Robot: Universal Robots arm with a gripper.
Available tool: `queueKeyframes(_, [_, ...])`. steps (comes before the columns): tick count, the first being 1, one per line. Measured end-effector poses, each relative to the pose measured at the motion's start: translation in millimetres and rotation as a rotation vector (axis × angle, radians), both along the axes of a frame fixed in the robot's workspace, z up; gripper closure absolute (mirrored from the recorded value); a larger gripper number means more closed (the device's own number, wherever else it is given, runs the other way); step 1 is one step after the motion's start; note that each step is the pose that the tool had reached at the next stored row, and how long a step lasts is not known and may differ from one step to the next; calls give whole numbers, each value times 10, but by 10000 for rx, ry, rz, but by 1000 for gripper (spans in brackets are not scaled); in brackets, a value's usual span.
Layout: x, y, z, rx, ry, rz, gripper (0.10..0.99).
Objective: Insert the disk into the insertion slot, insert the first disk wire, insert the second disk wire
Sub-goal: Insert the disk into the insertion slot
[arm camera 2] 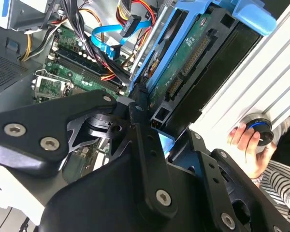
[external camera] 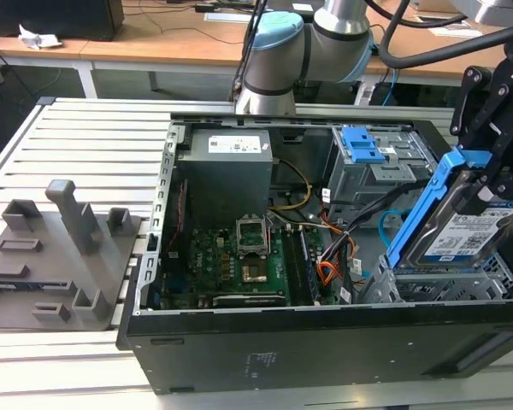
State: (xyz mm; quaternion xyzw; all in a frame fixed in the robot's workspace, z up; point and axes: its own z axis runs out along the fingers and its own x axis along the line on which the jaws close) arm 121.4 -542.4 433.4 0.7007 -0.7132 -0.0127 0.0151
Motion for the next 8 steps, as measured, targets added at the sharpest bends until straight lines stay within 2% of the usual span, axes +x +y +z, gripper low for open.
queueKeyframes(8, [-6, 0, -106, 2, -1, 0, 722])
